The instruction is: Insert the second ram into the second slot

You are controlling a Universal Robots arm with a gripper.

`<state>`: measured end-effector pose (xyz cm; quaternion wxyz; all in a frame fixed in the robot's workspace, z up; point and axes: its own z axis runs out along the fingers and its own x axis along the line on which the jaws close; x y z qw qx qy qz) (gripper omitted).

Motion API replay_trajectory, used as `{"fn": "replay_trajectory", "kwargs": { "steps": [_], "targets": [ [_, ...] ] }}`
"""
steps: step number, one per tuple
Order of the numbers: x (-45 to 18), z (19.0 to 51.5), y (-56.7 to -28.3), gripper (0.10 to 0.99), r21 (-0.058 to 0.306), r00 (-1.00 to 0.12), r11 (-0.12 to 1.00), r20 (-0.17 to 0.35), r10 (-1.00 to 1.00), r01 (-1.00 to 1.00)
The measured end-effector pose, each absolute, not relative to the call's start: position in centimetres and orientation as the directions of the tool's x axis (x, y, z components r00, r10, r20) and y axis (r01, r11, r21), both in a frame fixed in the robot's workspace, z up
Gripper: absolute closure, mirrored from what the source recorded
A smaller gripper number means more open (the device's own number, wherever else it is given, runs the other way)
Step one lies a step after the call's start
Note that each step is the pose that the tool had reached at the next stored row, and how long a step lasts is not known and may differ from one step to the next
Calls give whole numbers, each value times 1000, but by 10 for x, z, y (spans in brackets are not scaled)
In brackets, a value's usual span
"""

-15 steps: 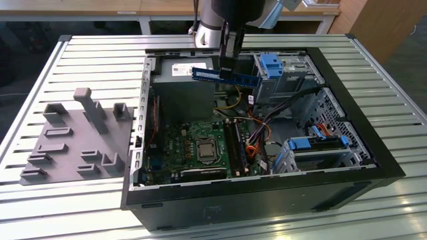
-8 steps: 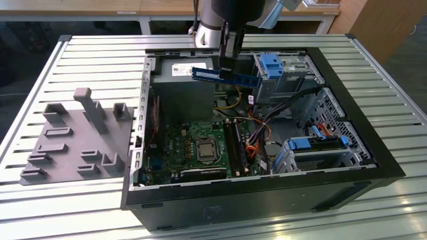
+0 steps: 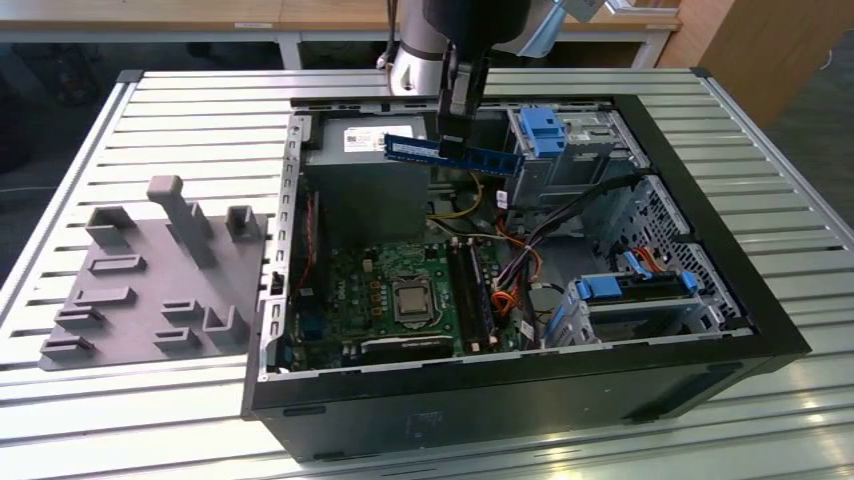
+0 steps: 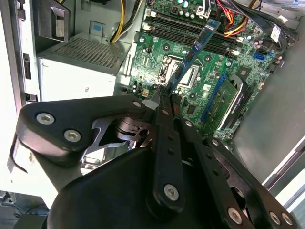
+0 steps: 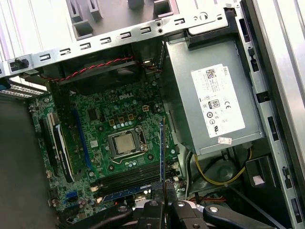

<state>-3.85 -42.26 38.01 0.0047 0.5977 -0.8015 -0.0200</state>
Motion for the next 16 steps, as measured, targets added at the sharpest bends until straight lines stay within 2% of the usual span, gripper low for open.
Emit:
{"fn": "replay_trajectory", "kwargs": {
  "steps": [16],
  "targets": [
    [-39,380,-423,953,38,-297,296,-16,-955,-954]
  ]
}}
